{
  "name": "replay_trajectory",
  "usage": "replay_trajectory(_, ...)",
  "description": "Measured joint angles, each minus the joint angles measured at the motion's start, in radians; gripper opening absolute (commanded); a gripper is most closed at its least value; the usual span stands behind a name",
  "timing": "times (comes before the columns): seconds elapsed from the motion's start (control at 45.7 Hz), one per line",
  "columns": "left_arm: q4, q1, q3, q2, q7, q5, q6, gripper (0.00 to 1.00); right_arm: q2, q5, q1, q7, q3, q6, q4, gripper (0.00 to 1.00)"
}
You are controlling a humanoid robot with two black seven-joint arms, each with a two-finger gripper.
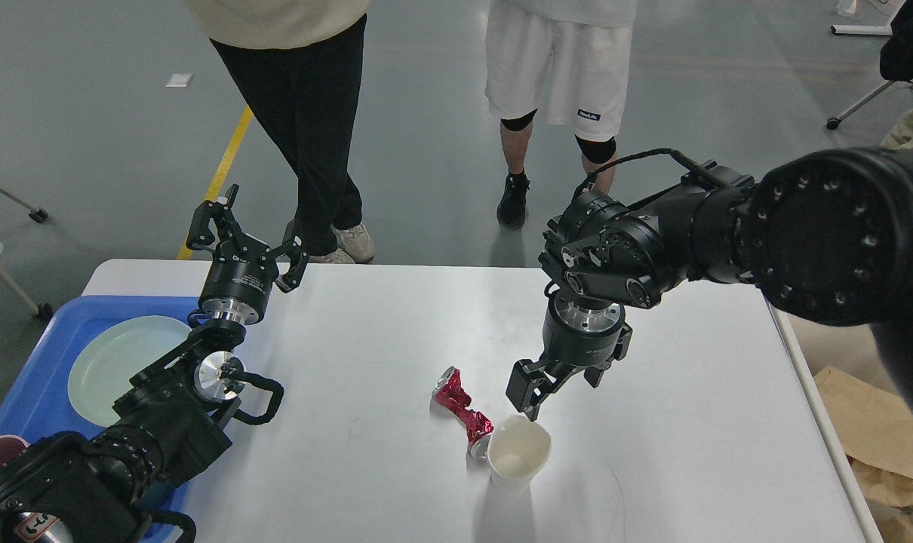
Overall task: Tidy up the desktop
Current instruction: 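Lower the right gripper onto the paper cup rim and grasp it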
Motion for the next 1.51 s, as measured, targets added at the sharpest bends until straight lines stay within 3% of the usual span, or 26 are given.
replay_trajectory(1.511,0.0,0.0,0.0,0.0,0.0,0.0,0.0,0.97,-0.005,-0.001,-0.221,-0.001,0.006,-0.073,-0.137,1.0)
